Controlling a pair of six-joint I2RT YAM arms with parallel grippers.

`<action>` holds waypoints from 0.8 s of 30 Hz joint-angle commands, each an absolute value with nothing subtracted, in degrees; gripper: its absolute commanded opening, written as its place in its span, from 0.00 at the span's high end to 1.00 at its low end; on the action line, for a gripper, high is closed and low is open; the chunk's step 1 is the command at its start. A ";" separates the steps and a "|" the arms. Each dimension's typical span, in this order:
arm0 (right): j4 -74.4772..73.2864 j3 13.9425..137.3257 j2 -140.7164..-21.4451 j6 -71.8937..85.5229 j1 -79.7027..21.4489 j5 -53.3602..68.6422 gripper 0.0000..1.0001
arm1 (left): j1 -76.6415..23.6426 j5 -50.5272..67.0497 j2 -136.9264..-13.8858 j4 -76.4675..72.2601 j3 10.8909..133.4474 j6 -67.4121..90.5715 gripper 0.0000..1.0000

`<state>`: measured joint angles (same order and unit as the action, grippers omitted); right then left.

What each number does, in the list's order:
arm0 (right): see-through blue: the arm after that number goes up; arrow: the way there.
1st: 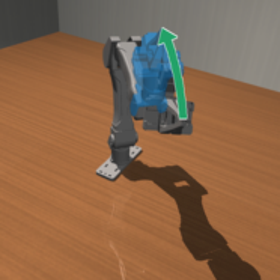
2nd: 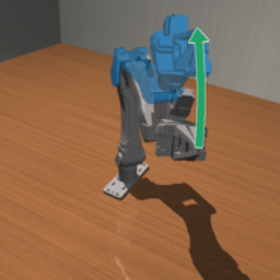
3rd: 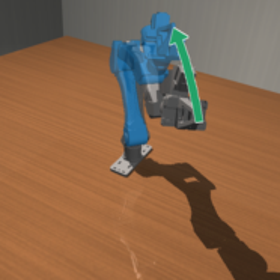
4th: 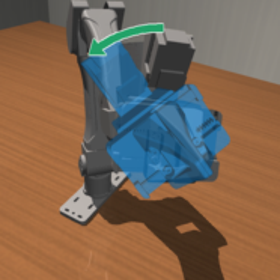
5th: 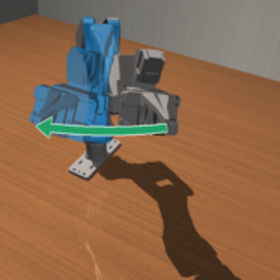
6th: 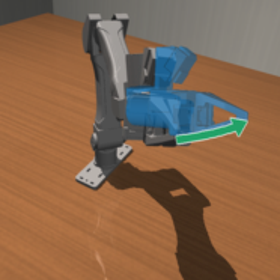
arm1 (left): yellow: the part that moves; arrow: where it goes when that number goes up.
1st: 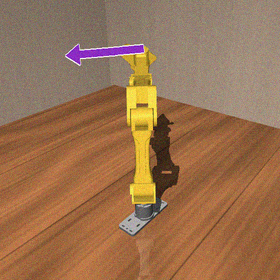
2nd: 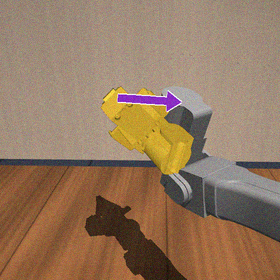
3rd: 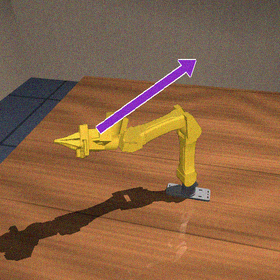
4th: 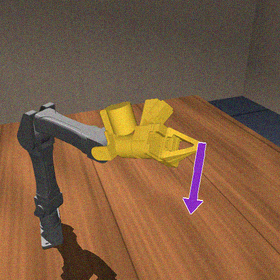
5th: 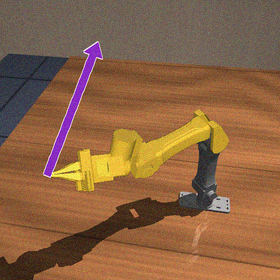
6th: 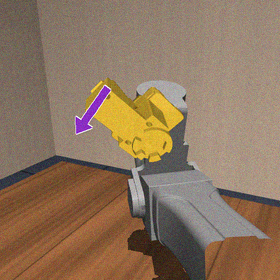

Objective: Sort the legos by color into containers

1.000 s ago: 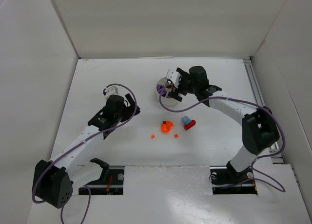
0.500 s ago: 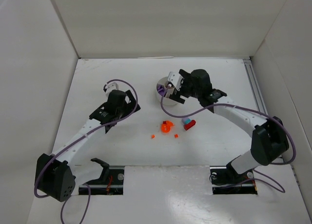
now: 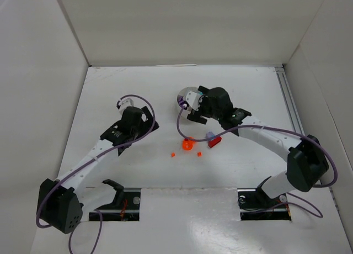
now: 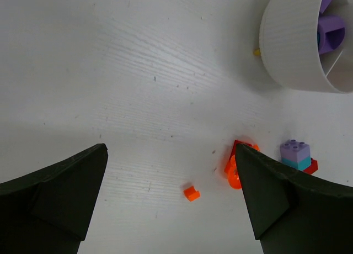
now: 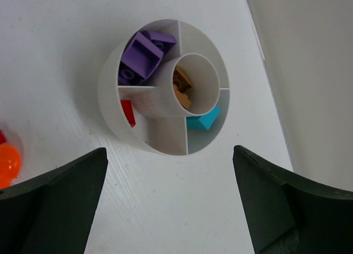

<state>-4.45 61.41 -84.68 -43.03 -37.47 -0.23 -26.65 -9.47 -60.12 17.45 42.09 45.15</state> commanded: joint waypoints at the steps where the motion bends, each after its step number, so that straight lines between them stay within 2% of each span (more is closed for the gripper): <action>1: -3.08 60.64 -82.53 -40.79 -40.16 -6.15 0.00 | -28.21 -9.58 -60.21 17.75 41.22 47.28 0.00; 15: -1.32 56.61 -80.95 -36.13 -42.01 -5.72 0.00 | -29.36 -10.20 -52.65 21.53 37.54 49.49 0.00; 24: -4.39 44.58 -69.81 -31.39 -40.96 -1.76 0.00 | -41.12 -9.67 -55.54 18.11 35.86 48.43 0.00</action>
